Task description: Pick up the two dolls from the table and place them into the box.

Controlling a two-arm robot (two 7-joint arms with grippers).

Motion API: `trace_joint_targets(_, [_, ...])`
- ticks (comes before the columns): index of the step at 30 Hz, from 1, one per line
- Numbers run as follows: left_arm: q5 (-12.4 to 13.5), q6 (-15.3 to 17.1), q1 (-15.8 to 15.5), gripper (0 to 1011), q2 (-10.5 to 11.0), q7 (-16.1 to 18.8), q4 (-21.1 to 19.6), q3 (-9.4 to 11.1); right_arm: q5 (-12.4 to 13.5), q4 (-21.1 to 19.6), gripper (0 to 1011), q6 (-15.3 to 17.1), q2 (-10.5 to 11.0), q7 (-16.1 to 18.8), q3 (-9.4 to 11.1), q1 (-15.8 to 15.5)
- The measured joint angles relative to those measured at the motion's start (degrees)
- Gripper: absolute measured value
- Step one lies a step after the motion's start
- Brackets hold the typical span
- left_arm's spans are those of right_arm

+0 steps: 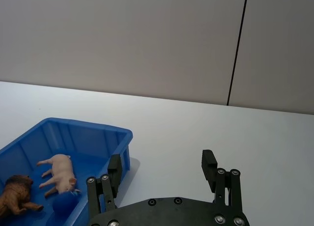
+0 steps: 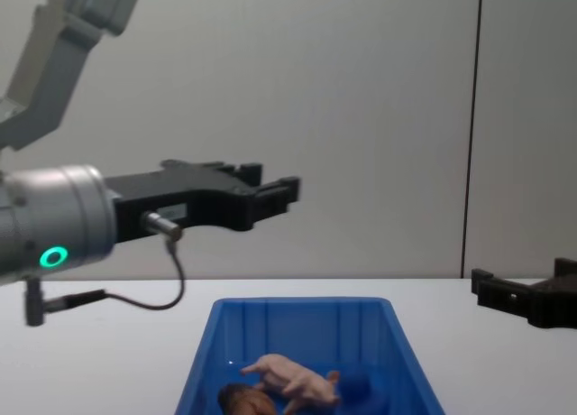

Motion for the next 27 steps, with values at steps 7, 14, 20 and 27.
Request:
trace_joint_targets(7, [-0.1, -0.5, -1.2, 685, -1.6, -1.6, 0.7, 0.7, 0.0, 0.0, 1001, 0.0, 0.0, 0.0, 0.0, 0.0])
trace_joint_targets(14, [-0.3, -0.9, -2.1, 909, -2.7, -2.8, 1.2, 1.3, 0.0, 0.0, 1001, 0.0, 0.0, 0.0, 0.0, 0.0])
trace_joint_targets(20, [-0.3, -1.1, -2.4, 1001, -3.2, -3.4, 1.5, 1.6, 0.0, 0.0, 1001, 0.0, 0.0, 0.0, 0.0, 0.0])
trace_joint_targets(27, [-0.4, -1.2, -2.7, 1001, -3.6, -3.7, 1.7, 1.7, 0.0, 0.0, 1001, 0.0, 0.0, 0.0, 0.0, 0.0])
